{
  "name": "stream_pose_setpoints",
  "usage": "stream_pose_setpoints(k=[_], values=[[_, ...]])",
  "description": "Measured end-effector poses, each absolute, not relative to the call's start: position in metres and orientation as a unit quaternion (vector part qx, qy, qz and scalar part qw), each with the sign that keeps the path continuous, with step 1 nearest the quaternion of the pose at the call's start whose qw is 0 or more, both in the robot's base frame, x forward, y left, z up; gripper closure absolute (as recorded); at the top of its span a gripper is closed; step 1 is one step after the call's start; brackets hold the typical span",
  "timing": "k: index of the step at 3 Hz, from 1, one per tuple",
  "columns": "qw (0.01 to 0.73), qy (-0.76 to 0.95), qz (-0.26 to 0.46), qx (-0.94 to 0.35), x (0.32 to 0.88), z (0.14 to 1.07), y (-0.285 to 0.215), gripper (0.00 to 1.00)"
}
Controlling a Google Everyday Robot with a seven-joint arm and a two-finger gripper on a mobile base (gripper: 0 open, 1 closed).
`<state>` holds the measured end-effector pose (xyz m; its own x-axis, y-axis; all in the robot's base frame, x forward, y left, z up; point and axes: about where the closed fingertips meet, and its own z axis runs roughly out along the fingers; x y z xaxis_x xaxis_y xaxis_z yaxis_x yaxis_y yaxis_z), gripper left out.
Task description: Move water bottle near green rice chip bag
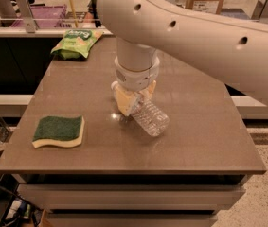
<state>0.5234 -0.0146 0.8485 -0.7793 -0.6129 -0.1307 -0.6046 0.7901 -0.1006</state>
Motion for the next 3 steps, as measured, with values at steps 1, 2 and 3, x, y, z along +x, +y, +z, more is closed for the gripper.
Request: stream_pose_setpoints(k=[1, 2, 3], values=[[0.121, 0.941, -0.018, -0.317, 0.536, 0.868, -0.023, 1.0], [0.16, 0.937, -0.003, -0.312, 0.554, 0.89, -0.032, 1.0], [0.209, 0.929, 0.011, -0.306, 0.575, 0.921, -0.036, 1.0]])
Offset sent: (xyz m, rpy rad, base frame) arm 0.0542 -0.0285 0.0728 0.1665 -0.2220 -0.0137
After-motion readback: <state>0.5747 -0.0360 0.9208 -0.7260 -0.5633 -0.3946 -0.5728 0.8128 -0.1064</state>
